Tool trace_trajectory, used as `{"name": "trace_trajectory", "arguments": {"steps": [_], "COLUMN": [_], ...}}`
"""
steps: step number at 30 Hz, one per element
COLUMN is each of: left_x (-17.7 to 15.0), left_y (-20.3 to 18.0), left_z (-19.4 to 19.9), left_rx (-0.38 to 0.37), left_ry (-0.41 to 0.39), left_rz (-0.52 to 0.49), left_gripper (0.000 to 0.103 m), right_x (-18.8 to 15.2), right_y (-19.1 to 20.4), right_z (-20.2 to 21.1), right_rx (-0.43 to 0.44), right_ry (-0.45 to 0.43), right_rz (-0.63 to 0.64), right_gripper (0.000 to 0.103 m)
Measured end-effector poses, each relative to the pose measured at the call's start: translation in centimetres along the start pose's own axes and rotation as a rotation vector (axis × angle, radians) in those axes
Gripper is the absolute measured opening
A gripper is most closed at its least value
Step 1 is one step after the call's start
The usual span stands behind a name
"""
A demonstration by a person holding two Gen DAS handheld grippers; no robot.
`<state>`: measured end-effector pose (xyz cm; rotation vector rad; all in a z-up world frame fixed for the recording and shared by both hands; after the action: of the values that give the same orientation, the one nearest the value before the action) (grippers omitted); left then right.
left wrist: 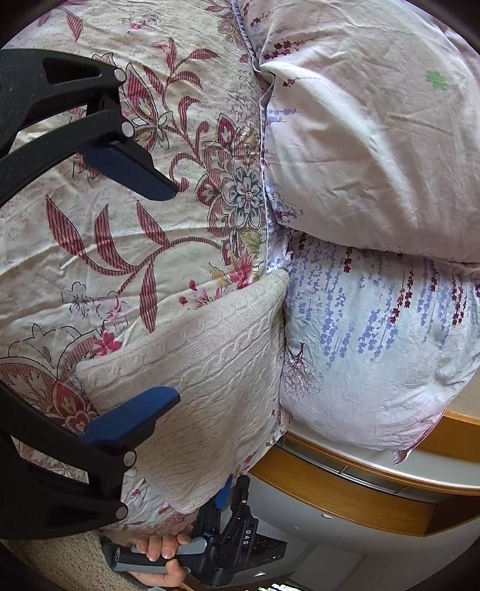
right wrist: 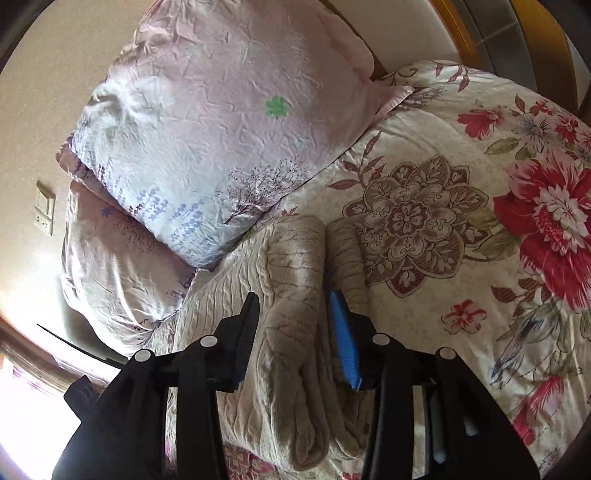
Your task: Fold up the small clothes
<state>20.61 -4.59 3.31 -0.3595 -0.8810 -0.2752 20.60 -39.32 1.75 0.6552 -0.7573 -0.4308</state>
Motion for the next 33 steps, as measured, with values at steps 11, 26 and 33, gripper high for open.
{"name": "trace_trajectory", "arguments": {"steps": [11,26,33], "left_x": [-1.2,-1.2,-2.4], "left_y": [-1.5,-3.0,-5.3], "left_z": [-1.2,0.9,1.0], "left_rx": [0.044,-0.085,-0.156], "left_ry": [0.057,-0.017,0.045], "left_rz": [-0.075,-0.136,-0.243], "left_gripper": [0.101,0.101,0.101], "right_x": [-0.4,-1.1,-3.9], "right_y": [1.5,-1.7,-2.3], "right_z": [-1.9,0.1,3.8], "right_rx": [-0.037,-0.037,-0.012], "right_ry": [0.011,0.003,-0.019], "right_rz": [0.082,-0.05,-0.011], "right_gripper": [0.01,0.042,0.043]}}
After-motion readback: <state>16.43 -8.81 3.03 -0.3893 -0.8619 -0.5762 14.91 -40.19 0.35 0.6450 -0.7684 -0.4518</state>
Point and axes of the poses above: each gripper's, at about its wrist camera, not at the fingertips, and z roughly against the way its jaws point, y to its left, x to its top, the point moved 2 cm from there along -z, roughly the way its jaws point, and after that the axes turned 2 degrees about -y, right-handed, at the moved point
